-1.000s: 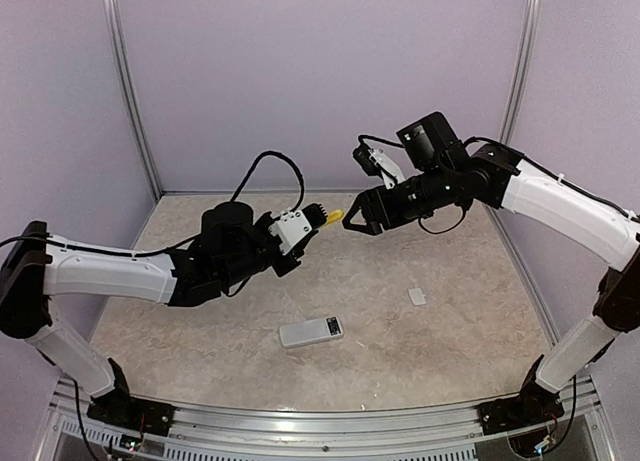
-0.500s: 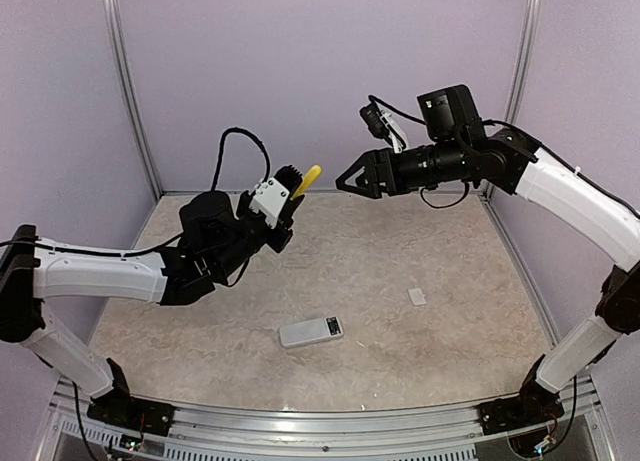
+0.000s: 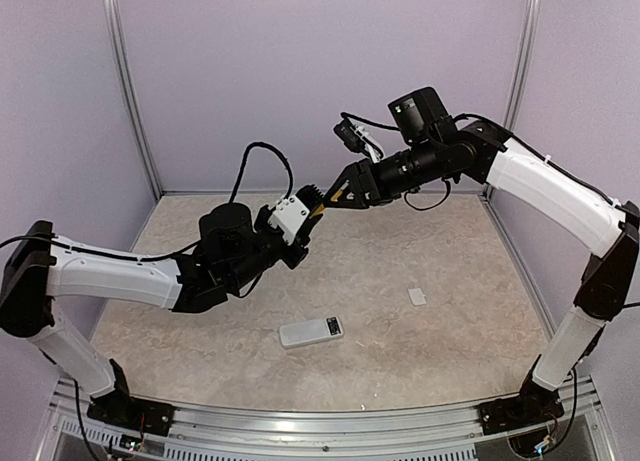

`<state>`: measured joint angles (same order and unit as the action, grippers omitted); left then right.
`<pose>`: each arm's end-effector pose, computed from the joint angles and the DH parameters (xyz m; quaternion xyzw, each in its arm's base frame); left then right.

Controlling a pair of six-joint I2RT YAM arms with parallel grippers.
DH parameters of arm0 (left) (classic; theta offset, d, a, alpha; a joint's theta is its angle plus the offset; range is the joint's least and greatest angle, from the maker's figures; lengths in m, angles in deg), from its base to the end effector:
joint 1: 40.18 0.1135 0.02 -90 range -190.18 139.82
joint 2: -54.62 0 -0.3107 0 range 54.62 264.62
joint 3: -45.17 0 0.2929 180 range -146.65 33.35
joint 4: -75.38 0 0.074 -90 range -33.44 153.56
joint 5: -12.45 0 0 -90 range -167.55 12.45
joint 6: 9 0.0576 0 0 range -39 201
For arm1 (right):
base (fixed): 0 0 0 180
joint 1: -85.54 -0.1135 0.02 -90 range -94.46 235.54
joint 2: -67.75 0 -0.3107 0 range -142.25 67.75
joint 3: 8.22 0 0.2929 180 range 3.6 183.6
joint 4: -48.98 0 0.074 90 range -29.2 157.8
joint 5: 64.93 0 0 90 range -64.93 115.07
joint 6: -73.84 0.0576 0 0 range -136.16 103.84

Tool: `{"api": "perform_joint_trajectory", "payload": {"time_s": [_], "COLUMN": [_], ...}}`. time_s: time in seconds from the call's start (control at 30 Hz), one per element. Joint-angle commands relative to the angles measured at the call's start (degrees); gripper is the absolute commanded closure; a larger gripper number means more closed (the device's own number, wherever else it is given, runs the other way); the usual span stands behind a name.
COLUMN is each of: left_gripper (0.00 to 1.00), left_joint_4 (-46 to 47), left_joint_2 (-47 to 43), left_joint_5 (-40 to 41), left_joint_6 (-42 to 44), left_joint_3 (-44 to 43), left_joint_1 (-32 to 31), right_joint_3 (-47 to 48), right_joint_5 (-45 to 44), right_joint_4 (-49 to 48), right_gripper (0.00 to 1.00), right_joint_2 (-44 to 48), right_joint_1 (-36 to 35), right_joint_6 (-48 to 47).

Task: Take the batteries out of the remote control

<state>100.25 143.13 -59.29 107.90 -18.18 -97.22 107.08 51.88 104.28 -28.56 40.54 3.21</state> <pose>0.2359 -0.3306 0.2989 0.3849 0.5952 -0.0724 0.7017 0.2872 0.3240 0.4434 -0.2946 0.8231 0.4090 0.2616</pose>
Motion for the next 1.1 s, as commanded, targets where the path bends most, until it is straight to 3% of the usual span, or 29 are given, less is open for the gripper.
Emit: {"api": "perform_joint_trajectory", "payload": {"time_s": [0.0,0.63,0.83,1.07], "left_gripper": [1.00,1.00,1.00,1.00], "left_joint_4": [-1.2,-4.4,-4.4,-4.8], "left_joint_2": [1.3,2.3,2.2,2.1], "left_joint_5": [-2.1,-4.5,-5.4,-6.0], "left_joint_6": [0.4,0.7,1.3,1.4], "left_joint_3": [-2.0,-3.3,-3.0,-2.9], "left_joint_1": [-1.1,-1.4,-1.6,-1.8], "right_joint_3": [2.4,5.2,5.0,4.8], "right_joint_5": [-0.2,-1.9,-1.9,-2.7], "right_joint_4": [3.3,7.6,7.8,8.2], "right_gripper": [0.49,0.73,0.73,0.66], "right_joint_2": [-1.4,-4.1,-4.5,-4.6], "right_joint_1": [-0.9,-2.0,-2.1,-2.1], "right_joint_6": [-1.5,-3.8,-3.8,-3.9]}}
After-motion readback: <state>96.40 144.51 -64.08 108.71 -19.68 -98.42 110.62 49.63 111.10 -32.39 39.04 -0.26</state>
